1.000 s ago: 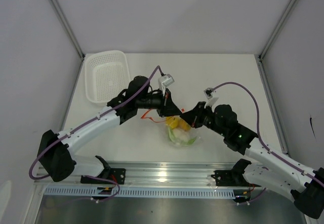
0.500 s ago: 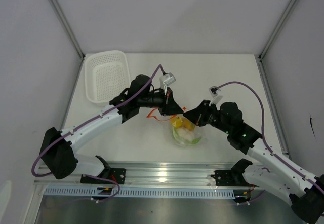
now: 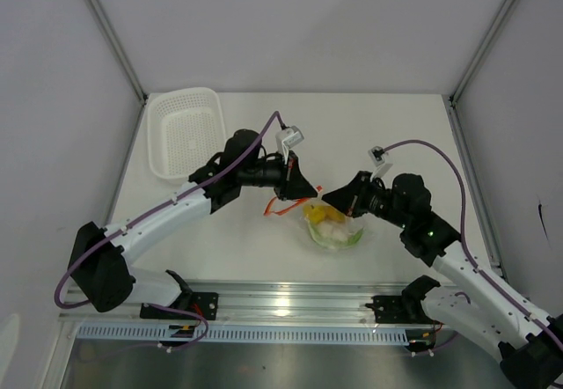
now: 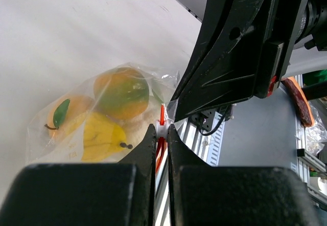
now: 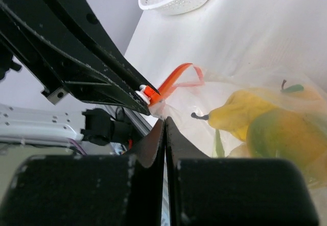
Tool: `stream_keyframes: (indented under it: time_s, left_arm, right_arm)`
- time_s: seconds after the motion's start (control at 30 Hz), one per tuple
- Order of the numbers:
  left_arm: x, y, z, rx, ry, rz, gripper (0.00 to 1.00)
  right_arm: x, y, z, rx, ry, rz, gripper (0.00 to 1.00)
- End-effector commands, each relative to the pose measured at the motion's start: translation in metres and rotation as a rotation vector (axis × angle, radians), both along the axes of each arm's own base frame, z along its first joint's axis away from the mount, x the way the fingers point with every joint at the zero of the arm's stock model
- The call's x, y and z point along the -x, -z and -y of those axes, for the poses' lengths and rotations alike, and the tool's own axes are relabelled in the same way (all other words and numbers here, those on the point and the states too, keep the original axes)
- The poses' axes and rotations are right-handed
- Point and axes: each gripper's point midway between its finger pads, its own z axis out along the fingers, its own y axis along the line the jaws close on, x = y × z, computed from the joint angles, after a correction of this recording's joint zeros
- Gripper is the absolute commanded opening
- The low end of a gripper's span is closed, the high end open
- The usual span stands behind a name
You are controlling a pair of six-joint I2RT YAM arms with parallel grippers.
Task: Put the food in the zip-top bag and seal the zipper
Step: Adjust the zipper food storage bag at the center of the board.
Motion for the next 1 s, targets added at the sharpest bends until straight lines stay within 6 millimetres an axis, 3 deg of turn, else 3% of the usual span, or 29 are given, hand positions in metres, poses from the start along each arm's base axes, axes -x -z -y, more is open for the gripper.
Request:
stream_keyframes:
  time_s: [0.0,0.07,0.1,0.13,0.4,0.67,0.8,0.97]
  left_arm:
    - [0.007,-0.018,-0.006,0.037,0.027,0.019,0.0]
    - [0.01,-0.023,-0.005,0.047,0.05,0.027,0.01]
    - [0.01,-0.025,-0.005,0.047,0.055,0.028,0.01]
    - [0.01,-0.031,-0.004,0.055,0.063,0.04,0.01]
    - [0.022,-0.04,-0.001,0.084,0.163,0.034,0.0]
    - [0.033,-0.045,-0.001,0.11,0.224,0.036,0.01]
    - [0.033,-0.04,-0.001,0.104,0.232,0.021,0.01]
    - [0.018,-0.026,-0.002,0.032,0.133,0.002,0.0]
  right_arm:
    - [0.013,-0.037,-0.012,-0.005,-0.162,0.148,0.0]
    - [0.019,-0.027,-0.018,0.037,-0.246,0.14,0.04]
    - [0.023,-0.019,-0.018,0.066,-0.274,0.118,0.18]
    - [0.027,-0.019,-0.02,0.087,-0.319,0.142,0.23]
    - [0.03,-0.008,-0.021,0.161,-0.402,0.176,0.33]
    - [0.015,-0.004,-0.033,0.184,-0.446,0.208,0.31]
    - [0.003,-0.005,-0.036,0.191,-0.415,0.203,0.0]
    - [-0.003,-0.024,-0.032,0.137,-0.313,0.221,0.0]
